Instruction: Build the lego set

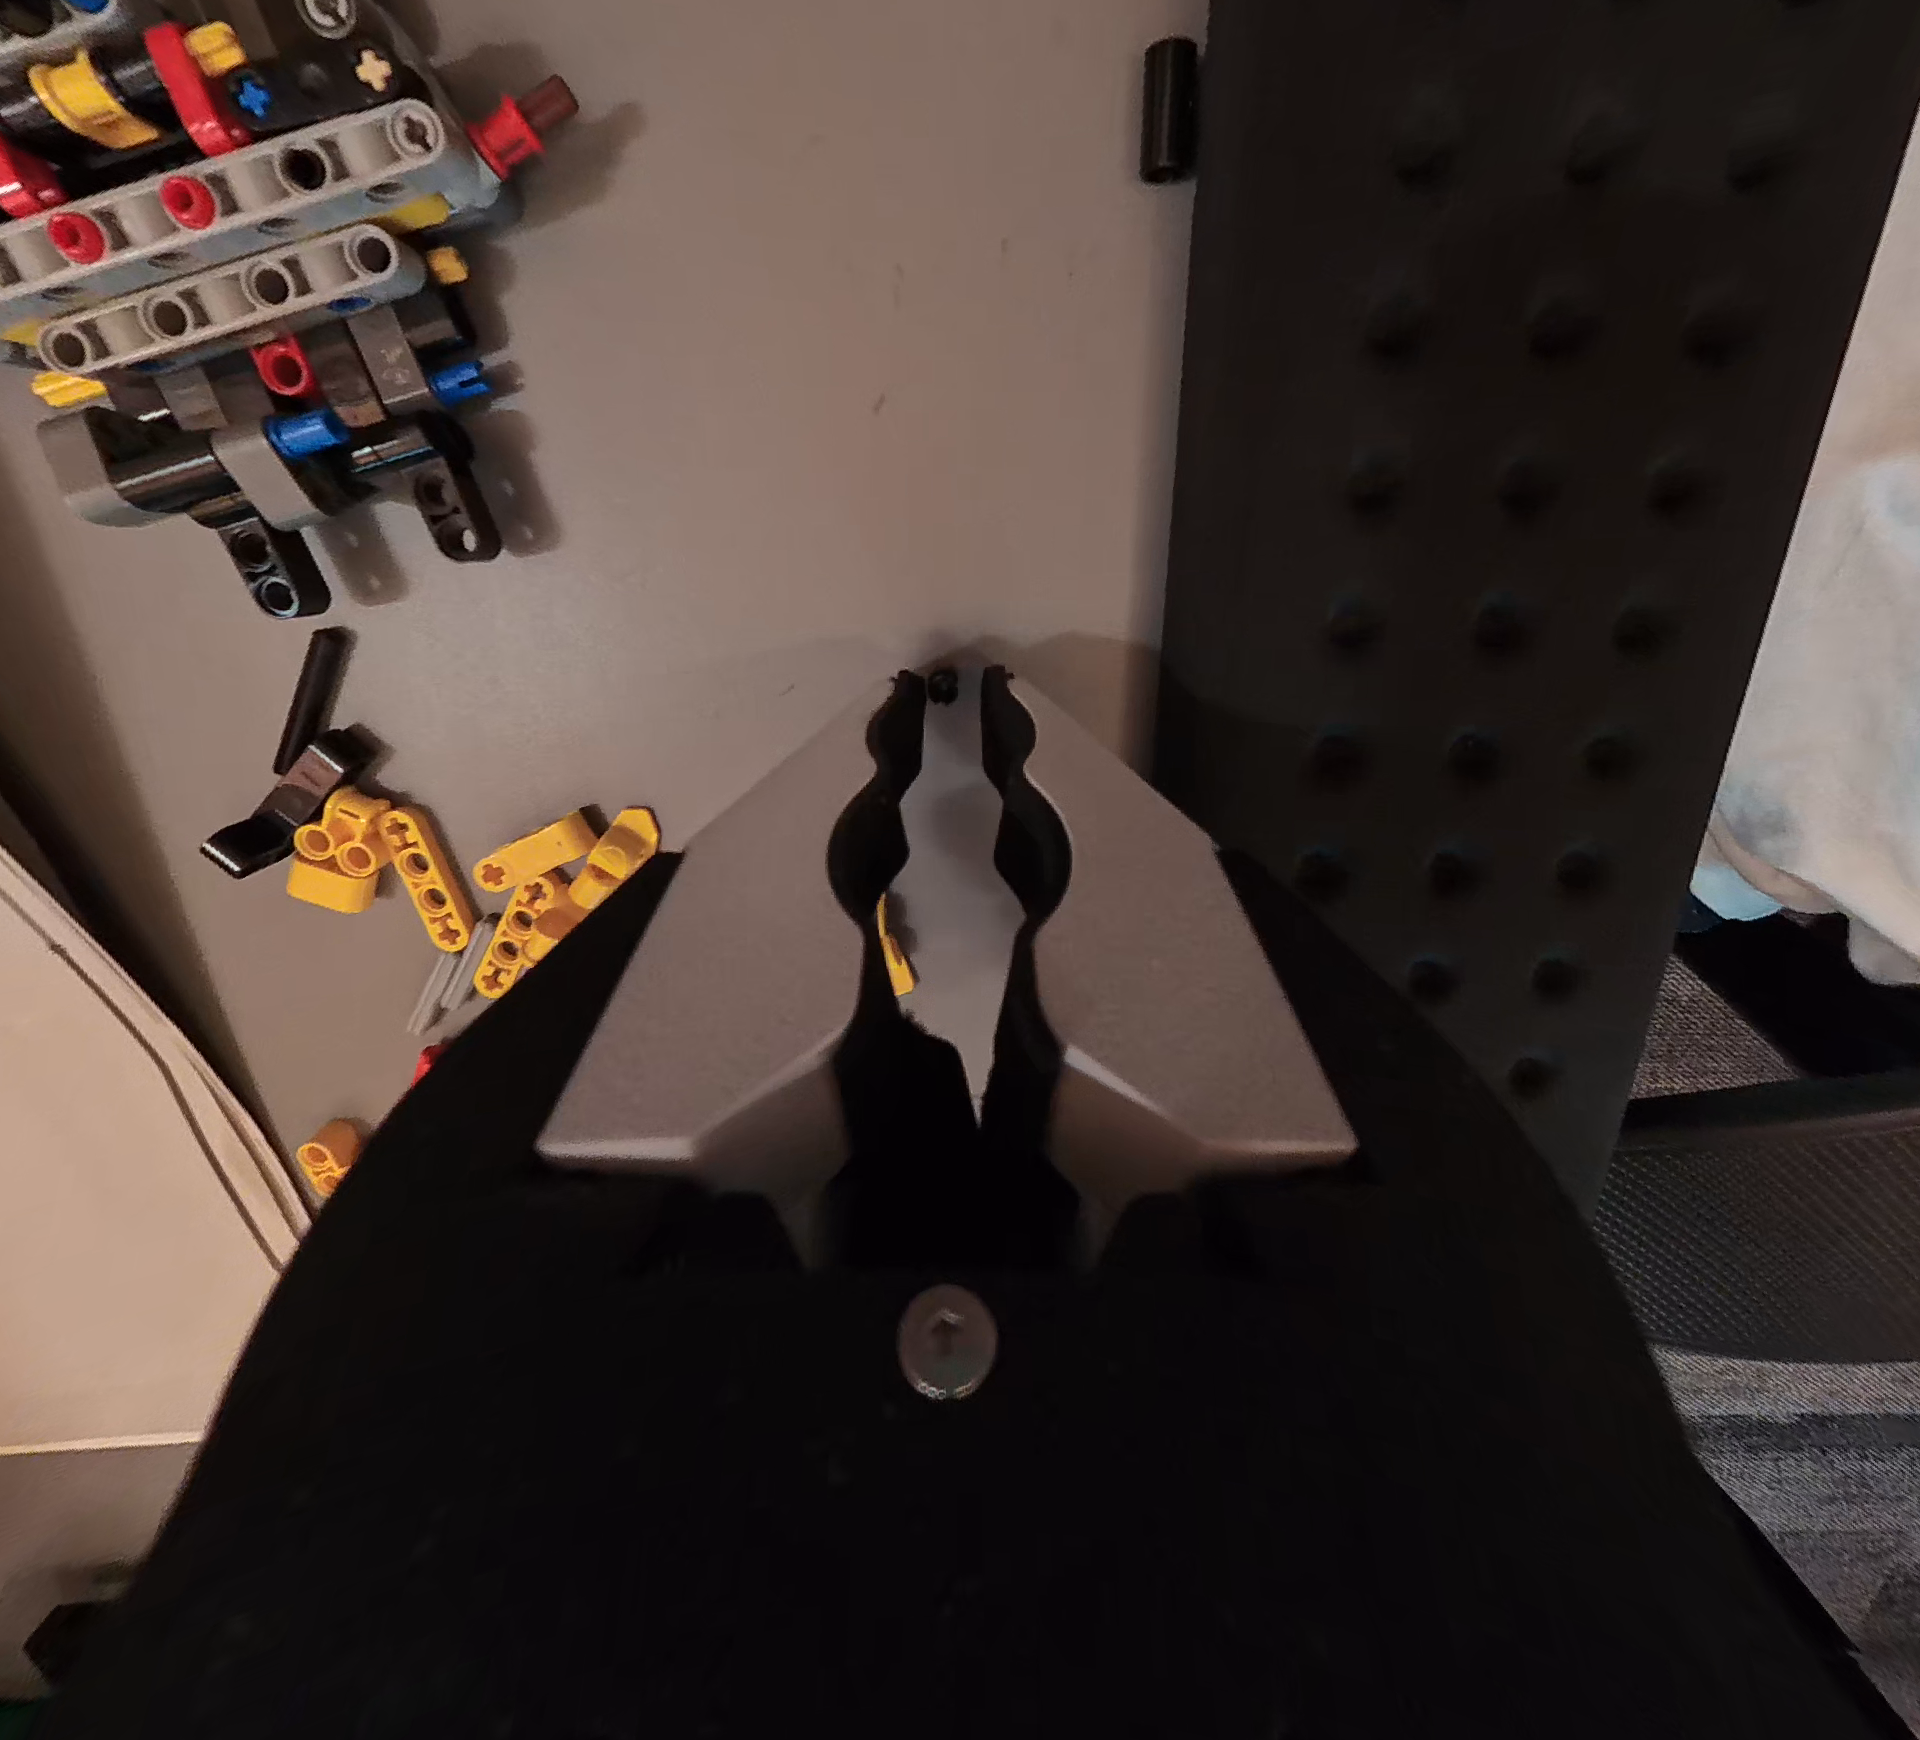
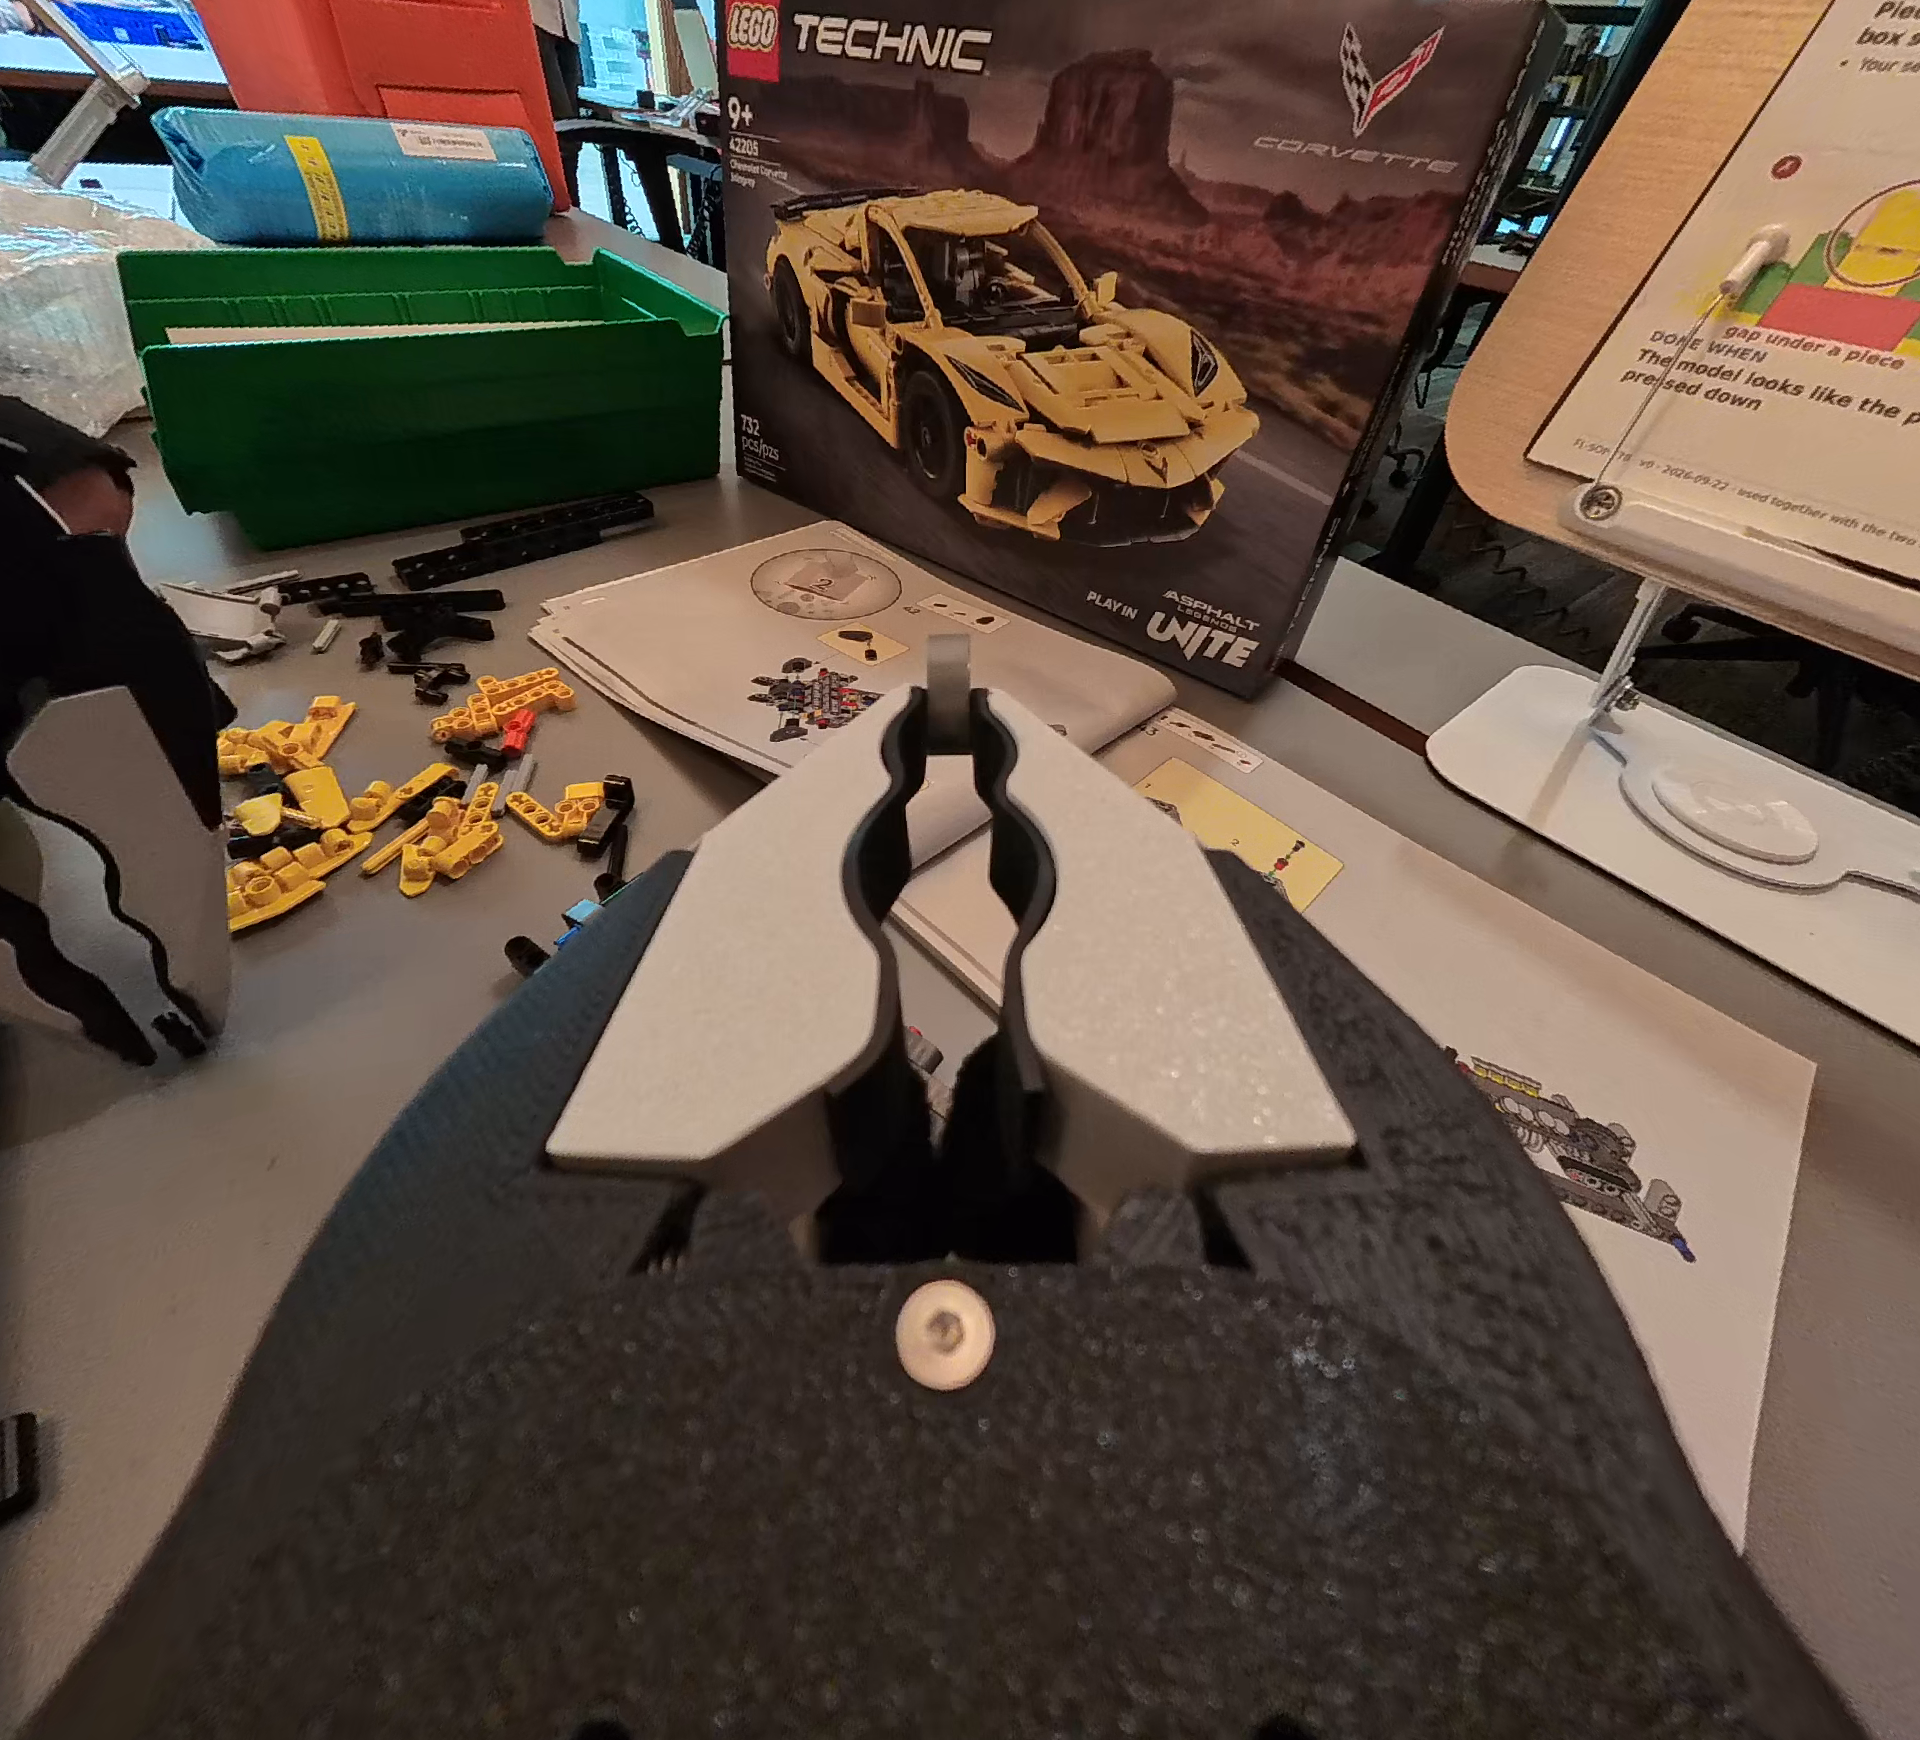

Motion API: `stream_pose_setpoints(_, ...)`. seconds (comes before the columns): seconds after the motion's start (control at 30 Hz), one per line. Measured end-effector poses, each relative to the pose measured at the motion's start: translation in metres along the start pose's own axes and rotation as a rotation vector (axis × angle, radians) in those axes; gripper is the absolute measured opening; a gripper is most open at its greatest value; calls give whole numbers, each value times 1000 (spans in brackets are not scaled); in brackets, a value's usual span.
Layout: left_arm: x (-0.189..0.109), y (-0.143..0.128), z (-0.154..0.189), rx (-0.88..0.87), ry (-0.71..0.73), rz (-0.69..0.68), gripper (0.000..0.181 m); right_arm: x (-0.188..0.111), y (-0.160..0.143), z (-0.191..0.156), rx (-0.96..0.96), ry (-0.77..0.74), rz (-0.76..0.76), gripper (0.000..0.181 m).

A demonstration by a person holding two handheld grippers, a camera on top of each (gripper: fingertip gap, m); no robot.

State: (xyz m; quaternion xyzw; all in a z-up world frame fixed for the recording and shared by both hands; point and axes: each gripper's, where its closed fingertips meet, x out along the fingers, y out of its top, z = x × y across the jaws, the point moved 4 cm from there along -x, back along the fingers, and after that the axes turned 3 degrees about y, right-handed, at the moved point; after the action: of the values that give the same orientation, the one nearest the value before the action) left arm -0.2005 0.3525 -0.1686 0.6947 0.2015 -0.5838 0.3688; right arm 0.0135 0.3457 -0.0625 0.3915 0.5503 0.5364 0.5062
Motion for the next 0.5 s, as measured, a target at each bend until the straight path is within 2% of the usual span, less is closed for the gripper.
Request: stream_pose_setpoints(0.5, -3, 2, -1, 0, 5, 6, 3, 0, 0, 0, 0, 1, -1, 7)
